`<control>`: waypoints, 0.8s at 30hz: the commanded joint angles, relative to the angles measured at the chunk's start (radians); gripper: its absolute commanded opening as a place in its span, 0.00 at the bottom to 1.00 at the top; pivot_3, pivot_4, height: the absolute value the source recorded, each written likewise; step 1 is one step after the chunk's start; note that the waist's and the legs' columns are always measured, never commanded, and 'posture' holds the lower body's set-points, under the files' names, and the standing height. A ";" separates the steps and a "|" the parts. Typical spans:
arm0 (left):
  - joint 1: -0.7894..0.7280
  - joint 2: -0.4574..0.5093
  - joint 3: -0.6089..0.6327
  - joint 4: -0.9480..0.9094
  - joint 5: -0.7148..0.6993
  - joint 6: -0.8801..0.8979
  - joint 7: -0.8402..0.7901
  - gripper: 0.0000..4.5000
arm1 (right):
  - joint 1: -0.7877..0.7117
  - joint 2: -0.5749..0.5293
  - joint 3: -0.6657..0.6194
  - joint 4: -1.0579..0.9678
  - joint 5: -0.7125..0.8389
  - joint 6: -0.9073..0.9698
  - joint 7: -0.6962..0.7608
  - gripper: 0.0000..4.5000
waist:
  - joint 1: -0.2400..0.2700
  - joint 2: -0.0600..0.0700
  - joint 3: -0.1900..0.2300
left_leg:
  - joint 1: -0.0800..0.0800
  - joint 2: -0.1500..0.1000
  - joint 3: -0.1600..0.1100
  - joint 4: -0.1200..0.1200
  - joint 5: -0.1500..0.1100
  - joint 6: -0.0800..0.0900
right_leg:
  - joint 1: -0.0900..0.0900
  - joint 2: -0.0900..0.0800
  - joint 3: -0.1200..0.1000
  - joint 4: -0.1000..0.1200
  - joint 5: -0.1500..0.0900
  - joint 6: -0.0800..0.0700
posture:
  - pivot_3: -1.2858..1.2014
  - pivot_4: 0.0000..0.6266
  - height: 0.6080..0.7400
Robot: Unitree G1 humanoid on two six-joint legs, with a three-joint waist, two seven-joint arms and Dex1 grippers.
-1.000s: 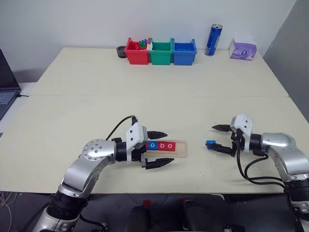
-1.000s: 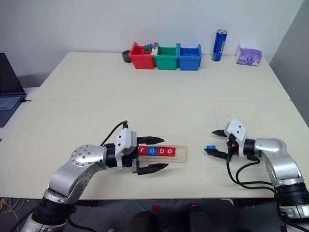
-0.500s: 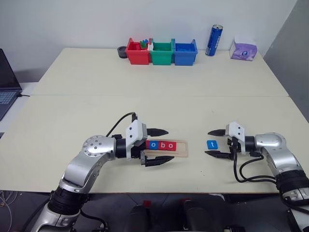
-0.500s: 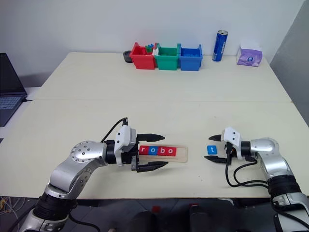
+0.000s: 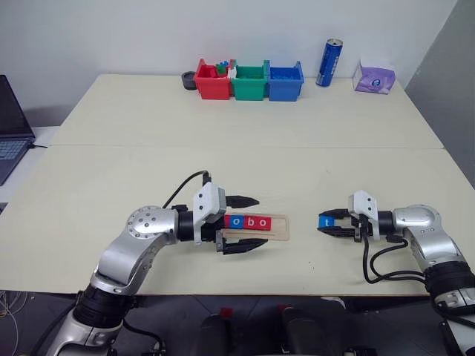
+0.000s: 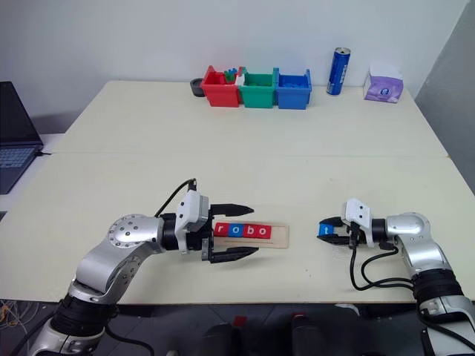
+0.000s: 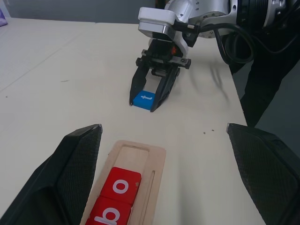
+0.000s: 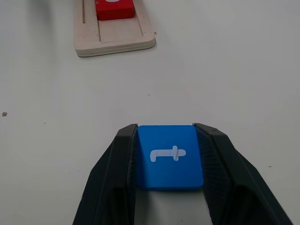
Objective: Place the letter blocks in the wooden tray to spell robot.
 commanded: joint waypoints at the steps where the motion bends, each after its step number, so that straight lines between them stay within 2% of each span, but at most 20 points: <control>1: -0.010 0.006 0.020 -0.025 -0.022 -0.008 -0.012 1.00 | 0.003 -0.014 -0.021 -0.063 0.015 0.022 -0.004 0.33 | 0.000 0.000 0.000 | 0.000 0.000 0.000 0.000 0.000 0.000 | 0.000 0.000 0.000 0.000 0.000 0.000 | 0.52 0.24 1.00; 6: 0.047 0.073 0.103 -0.029 -0.060 -0.017 -0.057 1.00 | 0.019 0.065 0.018 -0.351 0.091 0.216 -0.059 0.33 | -0.010 0.000 0.000 | 0.000 0.002 0.000 0.000 0.000 0.000 | -0.001 0.000 0.001 0.001 0.000 0.000 | 0.52 0.24 1.00; 10: 0.098 0.148 0.172 0.010 -0.061 -0.049 -0.103 1.00 | 0.021 0.123 0.059 -0.461 0.098 0.313 -0.107 0.33 | -0.003 0.000 0.000 | 0.000 0.002 -0.004 -0.002 0.000 0.000 | -0.001 0.001 -0.001 0.001 0.000 -0.003 | 0.52 0.24 1.00; 14: 0.121 0.191 0.218 0.069 -0.046 -0.093 -0.133 1.00 | 0.021 0.151 0.107 -0.468 0.065 0.331 -0.132 0.33 | 0.005 0.000 0.000 | -0.001 0.001 -0.005 -0.001 0.000 0.000 | -0.001 0.002 -0.002 0.001 0.000 -0.003 | 0.52 0.24 1.00; 24: 0.104 0.176 0.205 0.100 -0.031 -0.130 -0.127 1.00 | -0.008 0.194 0.137 -0.330 0.018 0.273 -0.172 0.33 | 0.002 0.000 0.000 | -0.002 0.000 -0.001 0.001 0.000 0.000 | -0.001 0.000 -0.002 -0.001 0.002 0.000 | 0.52 0.24 1.00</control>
